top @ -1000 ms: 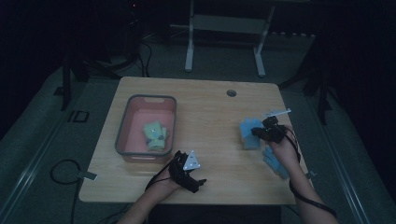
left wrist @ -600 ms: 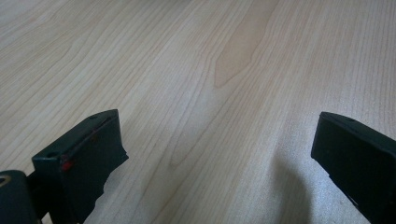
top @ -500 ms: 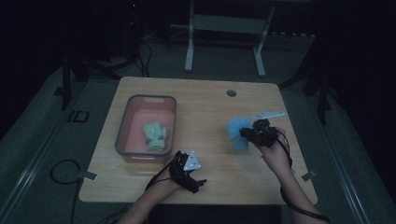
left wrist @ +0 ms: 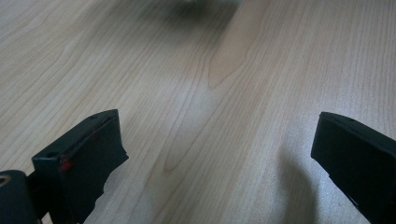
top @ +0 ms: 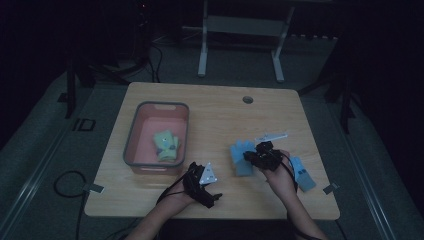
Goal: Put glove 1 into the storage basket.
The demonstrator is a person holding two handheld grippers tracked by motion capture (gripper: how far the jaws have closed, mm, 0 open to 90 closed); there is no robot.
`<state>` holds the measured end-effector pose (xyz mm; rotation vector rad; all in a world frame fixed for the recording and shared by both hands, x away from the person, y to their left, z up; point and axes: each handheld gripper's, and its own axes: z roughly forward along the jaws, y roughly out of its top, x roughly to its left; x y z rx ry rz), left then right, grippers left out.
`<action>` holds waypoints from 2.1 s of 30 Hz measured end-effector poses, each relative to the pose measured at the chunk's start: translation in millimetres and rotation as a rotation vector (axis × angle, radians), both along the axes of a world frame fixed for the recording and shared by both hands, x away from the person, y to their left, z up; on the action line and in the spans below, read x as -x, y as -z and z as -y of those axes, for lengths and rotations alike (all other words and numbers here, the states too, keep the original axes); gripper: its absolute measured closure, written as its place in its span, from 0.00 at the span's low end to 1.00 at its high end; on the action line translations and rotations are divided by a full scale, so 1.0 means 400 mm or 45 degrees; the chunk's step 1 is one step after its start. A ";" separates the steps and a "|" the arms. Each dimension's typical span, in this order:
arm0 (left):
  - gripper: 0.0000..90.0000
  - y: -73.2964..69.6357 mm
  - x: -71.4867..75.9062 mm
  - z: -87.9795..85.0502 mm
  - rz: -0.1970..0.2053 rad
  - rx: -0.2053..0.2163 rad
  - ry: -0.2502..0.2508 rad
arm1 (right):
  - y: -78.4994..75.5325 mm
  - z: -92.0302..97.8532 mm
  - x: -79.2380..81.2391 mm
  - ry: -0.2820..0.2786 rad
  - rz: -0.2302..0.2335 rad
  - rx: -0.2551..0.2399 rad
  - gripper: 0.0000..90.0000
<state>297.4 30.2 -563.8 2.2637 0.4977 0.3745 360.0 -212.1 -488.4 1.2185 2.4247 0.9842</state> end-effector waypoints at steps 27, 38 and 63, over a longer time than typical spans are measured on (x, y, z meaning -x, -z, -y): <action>0.03 0.005 -0.001 -0.002 -0.008 -0.002 0.007 | 0.123 0.004 -0.038 0.060 -0.144 0.018 0.78; 0.03 0.006 -0.001 -0.001 -0.014 0.001 0.010 | 0.045 0.083 -0.030 -0.059 -0.023 0.064 0.73; 0.03 0.006 0.000 0.002 -0.026 0.011 0.017 | 0.035 0.415 -0.001 -0.116 0.009 0.173 0.71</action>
